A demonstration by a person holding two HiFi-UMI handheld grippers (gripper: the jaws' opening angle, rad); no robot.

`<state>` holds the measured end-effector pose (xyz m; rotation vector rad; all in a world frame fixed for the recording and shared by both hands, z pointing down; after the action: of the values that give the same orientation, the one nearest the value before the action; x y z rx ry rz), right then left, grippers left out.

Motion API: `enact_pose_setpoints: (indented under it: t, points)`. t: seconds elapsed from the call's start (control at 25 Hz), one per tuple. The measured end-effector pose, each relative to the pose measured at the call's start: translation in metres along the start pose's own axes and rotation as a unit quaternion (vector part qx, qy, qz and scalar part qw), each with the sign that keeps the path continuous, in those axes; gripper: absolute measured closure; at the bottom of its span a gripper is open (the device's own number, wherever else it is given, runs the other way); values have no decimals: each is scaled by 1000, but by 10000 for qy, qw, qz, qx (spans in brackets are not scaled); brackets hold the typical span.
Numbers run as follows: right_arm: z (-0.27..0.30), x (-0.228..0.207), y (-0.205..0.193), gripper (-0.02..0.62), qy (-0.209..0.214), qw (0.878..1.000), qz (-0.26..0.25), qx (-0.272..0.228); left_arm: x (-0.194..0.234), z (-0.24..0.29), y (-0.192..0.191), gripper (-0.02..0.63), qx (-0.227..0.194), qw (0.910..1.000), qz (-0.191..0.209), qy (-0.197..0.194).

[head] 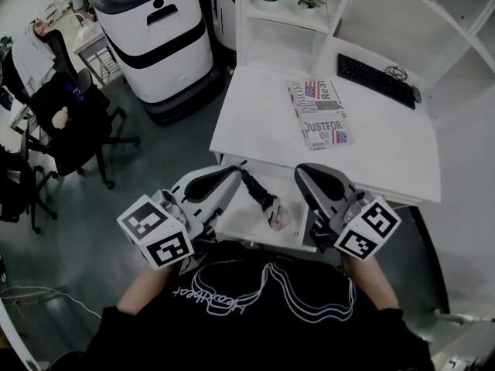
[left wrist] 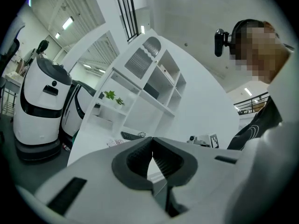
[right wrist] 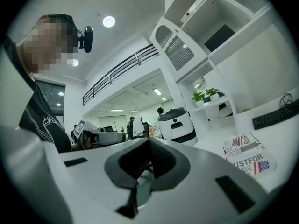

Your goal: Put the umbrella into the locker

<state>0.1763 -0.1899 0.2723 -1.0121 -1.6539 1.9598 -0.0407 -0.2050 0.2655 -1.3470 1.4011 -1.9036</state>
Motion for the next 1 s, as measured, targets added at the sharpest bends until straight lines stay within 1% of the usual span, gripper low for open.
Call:
enact_pose_setpoints:
  t: [0.2, 0.4, 0.8, 1.0]
  points:
    - [3, 3, -5, 592, 43, 9998, -148, 122, 1, 3, -4, 601, 70, 9999, -50, -71]
    - [2, -1, -11, 592, 54, 9999, 7, 133, 5, 9, -11, 601, 135, 9998, -143, -59]
    - [-4, -9, -18, 592, -28, 9997, 51, 218, 9, 19, -25, 601, 272, 9990, -340, -85]
    - [-5, -15, -26, 592, -68, 9995, 183, 245, 16, 22, -35, 601, 342, 9983, -478, -43]
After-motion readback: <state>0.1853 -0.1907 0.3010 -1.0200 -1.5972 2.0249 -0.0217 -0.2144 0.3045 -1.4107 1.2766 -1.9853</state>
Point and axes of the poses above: the fingertips, and each gripper's own axes: z forward along the fingers, x to its left, y out of its top, the point moved 7 cm from there along -z, backward along the fingers, and after that the axes turned 1 degree about -z, right-handed, at the moved point
